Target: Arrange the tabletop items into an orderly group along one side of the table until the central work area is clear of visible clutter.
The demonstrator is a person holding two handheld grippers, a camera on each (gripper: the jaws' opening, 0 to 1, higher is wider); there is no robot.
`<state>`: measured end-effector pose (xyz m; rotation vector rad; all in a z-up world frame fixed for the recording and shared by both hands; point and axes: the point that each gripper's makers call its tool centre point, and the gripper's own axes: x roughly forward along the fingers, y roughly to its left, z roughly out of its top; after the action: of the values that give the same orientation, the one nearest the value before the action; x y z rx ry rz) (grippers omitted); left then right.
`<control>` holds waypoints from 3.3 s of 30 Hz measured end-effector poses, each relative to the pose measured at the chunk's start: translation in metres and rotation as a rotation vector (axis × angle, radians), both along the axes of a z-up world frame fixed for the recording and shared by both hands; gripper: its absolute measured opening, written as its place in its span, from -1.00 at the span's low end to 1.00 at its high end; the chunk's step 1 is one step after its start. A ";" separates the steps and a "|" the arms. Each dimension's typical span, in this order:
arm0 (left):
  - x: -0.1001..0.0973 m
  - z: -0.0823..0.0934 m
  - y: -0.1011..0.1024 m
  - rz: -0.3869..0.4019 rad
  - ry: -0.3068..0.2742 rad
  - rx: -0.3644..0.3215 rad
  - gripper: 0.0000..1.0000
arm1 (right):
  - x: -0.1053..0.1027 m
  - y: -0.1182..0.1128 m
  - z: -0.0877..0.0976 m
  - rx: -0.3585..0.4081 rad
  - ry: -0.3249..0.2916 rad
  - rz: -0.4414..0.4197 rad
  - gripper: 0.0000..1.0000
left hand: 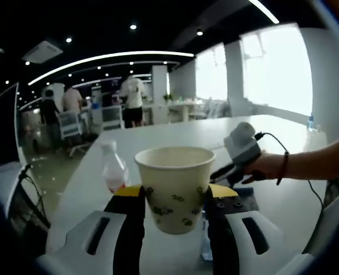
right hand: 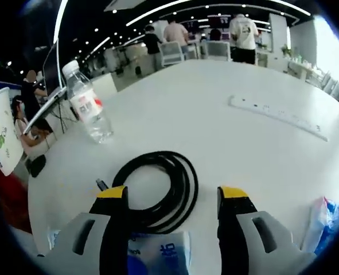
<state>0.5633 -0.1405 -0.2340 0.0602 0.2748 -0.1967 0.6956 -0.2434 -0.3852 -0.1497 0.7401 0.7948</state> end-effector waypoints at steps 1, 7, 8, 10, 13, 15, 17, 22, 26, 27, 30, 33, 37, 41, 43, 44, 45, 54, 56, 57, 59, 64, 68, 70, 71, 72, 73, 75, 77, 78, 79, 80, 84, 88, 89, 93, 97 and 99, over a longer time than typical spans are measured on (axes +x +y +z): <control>0.000 0.000 0.000 -0.002 0.000 0.000 -0.20 | -0.001 0.000 -0.001 -0.004 0.001 0.005 0.09; 0.003 0.001 0.001 -0.012 -0.023 -0.003 -0.20 | 0.003 -0.001 -0.004 -0.058 -0.025 -0.003 -0.18; 0.004 0.001 0.002 -0.012 -0.022 0.000 -0.20 | 0.003 0.000 -0.005 -0.066 -0.031 0.001 -0.25; 0.005 -0.001 0.004 -0.011 -0.016 0.000 -0.20 | 0.005 -0.002 -0.006 -0.101 -0.054 0.000 -0.43; 0.006 -0.002 0.005 -0.011 -0.011 -0.004 -0.20 | 0.011 -0.003 -0.009 -0.111 -0.052 -0.026 -0.47; 0.006 -0.005 0.005 -0.008 0.000 -0.004 -0.20 | 0.014 -0.006 -0.009 -0.098 -0.019 -0.079 -0.51; 0.006 -0.006 0.006 -0.007 0.004 0.001 -0.20 | 0.018 -0.007 -0.010 -0.088 -0.007 -0.096 -0.61; 0.004 -0.006 0.005 -0.003 0.002 -0.002 -0.20 | 0.016 -0.005 -0.010 -0.103 0.012 -0.122 -0.70; 0.004 -0.005 0.007 0.004 -0.002 0.001 -0.20 | 0.019 -0.007 -0.011 -0.112 0.027 -0.144 -0.77; 0.004 -0.005 0.008 0.005 -0.002 0.002 -0.20 | 0.019 -0.007 -0.010 -0.108 0.033 -0.144 -0.82; 0.003 -0.003 0.010 0.010 -0.005 0.004 -0.20 | 0.020 -0.005 -0.005 -0.052 0.077 -0.181 -0.88; 0.002 -0.002 0.010 0.013 -0.005 0.005 -0.20 | 0.014 -0.004 -0.001 -0.021 0.113 -0.196 -0.89; 0.002 -0.002 0.011 0.017 -0.006 0.008 -0.20 | 0.010 -0.004 0.012 0.022 0.124 -0.212 -0.91; 0.003 0.000 0.010 0.019 -0.012 0.014 -0.20 | 0.012 -0.004 0.025 0.070 0.130 -0.235 -0.91; 0.004 0.000 0.009 0.015 -0.010 0.022 -0.20 | 0.012 -0.005 0.031 0.104 0.150 -0.258 -0.92; 0.004 0.000 0.008 0.015 -0.012 0.023 -0.20 | 0.013 -0.006 0.035 0.122 0.151 -0.264 -0.92; 0.004 0.001 0.008 0.013 -0.014 0.022 -0.20 | 0.013 -0.007 0.038 0.128 0.150 -0.267 -0.92; 0.008 0.002 0.008 0.012 -0.022 0.004 -0.20 | 0.013 -0.024 0.069 0.160 0.119 -0.273 -0.92; 0.010 0.001 0.010 0.015 -0.021 -0.004 -0.20 | 0.012 -0.032 0.076 0.163 0.112 -0.278 -0.92; 0.011 0.001 0.010 0.018 -0.028 -0.009 -0.20 | 0.012 -0.035 0.078 0.166 0.110 -0.279 -0.92; 0.013 0.000 0.010 0.018 -0.035 -0.019 -0.20 | 0.009 -0.044 0.083 0.167 0.119 -0.296 -0.92; 0.021 -0.009 0.010 0.025 -0.030 -0.021 -0.20 | 0.001 -0.064 0.096 0.171 0.111 -0.302 -0.92; 0.029 -0.017 0.008 0.024 -0.020 -0.019 -0.20 | -0.008 -0.080 0.104 0.181 0.110 -0.303 -0.92; 0.033 -0.020 0.007 0.024 -0.014 -0.022 -0.20 | -0.014 -0.087 0.107 0.182 0.113 -0.301 -0.92; 0.036 -0.022 0.006 0.025 -0.012 -0.023 -0.20 | -0.016 -0.089 0.108 0.181 0.113 -0.299 -0.92; 0.037 -0.022 0.006 0.023 -0.013 -0.024 -0.20 | -0.019 -0.094 0.109 0.177 0.118 -0.301 -0.92; 0.040 -0.023 0.005 0.022 -0.018 -0.020 -0.20 | -0.021 -0.098 0.109 0.176 0.119 -0.302 -0.92; 0.045 -0.024 0.003 0.014 -0.023 -0.019 -0.20 | -0.026 -0.106 0.108 0.166 0.127 -0.302 -0.92; 0.049 -0.024 0.002 0.008 -0.031 -0.014 -0.20 | -0.032 -0.115 0.108 0.158 0.134 -0.305 -0.92; 0.051 -0.025 0.001 0.006 -0.031 -0.013 -0.20 | -0.034 -0.118 0.107 0.156 0.137 -0.307 -0.92; 0.054 -0.026 0.001 0.006 -0.033 -0.014 -0.20 | -0.038 -0.122 0.107 0.157 0.144 -0.308 -0.92; 0.055 -0.027 0.001 0.005 -0.031 -0.018 -0.20 | -0.040 -0.125 0.107 0.161 0.150 -0.311 -0.92; 0.064 -0.031 0.002 0.017 -0.030 -0.029 -0.20 | -0.049 -0.138 0.107 0.166 0.161 -0.324 -0.91; 0.072 -0.036 0.003 0.024 -0.023 -0.057 -0.20 | -0.059 -0.152 0.105 0.147 0.169 -0.329 -0.91; 0.073 -0.037 0.003 0.024 -0.023 -0.055 -0.20 | -0.062 -0.157 0.104 0.141 0.170 -0.330 -0.91; 0.081 -0.043 0.003 0.026 -0.015 -0.065 -0.20 | -0.069 -0.170 0.103 0.131 0.177 -0.335 -0.91; 0.091 -0.051 0.001 0.020 -0.023 -0.039 -0.20 | -0.076 -0.184 0.099 0.099 0.182 -0.338 -0.91; 0.096 -0.055 0.002 0.023 -0.020 -0.044 -0.20 | -0.080 -0.190 0.096 0.085 0.190 -0.340 -0.91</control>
<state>0.6588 -0.1386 -0.2895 0.0158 0.2512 -0.1794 0.6160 -0.4335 -0.2894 0.1287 0.8818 0.5178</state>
